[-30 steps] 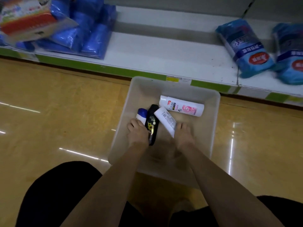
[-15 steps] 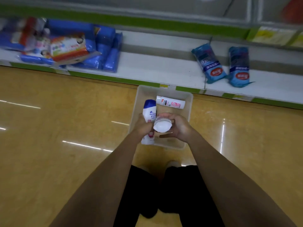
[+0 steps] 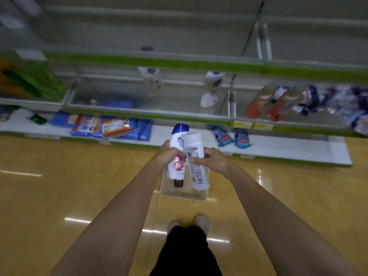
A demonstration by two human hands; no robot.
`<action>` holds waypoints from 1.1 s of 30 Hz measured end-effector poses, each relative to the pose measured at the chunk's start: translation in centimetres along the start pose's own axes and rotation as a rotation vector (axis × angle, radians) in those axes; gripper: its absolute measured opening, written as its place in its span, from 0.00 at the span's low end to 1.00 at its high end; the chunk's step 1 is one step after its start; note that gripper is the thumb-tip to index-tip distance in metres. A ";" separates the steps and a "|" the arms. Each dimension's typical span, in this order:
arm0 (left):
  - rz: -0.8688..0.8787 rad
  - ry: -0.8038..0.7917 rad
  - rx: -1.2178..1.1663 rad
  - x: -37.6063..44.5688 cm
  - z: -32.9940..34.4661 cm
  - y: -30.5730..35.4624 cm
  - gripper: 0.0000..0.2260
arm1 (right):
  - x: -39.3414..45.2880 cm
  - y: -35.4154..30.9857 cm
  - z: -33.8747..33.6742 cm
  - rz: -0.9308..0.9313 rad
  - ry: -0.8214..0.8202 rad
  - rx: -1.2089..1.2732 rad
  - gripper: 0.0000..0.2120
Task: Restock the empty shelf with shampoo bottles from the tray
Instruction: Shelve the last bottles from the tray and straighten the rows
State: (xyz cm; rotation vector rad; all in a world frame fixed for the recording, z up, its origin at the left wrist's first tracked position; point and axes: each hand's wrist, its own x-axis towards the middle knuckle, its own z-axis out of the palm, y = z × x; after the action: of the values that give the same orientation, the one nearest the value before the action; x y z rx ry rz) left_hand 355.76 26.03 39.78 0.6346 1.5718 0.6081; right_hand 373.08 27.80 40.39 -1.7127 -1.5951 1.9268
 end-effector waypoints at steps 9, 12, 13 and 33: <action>0.187 -0.137 -0.014 -6.4 5.5 11.9 0.22 | -8.0 -6.8 -7.3 -0.121 0.252 0.357 0.26; 0.221 -0.149 -0.034 -8.3 8.4 14.7 0.24 | -11.1 -8.1 -11.2 -0.128 0.215 0.459 0.22; 0.226 -0.156 -0.055 -9.0 9.6 15.6 0.22 | -12.3 -8.4 -12.5 -0.140 0.183 0.494 0.17; 0.621 -0.262 -0.135 -19.0 29.7 32.7 0.19 | -27.0 -10.4 -34.4 -0.543 0.474 0.310 0.19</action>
State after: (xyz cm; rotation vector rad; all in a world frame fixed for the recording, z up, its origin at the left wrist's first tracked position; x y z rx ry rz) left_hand 388.37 36.29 73.62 1.0636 1.0679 1.0342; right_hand 403.91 35.26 72.21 -1.3012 -1.3154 1.3029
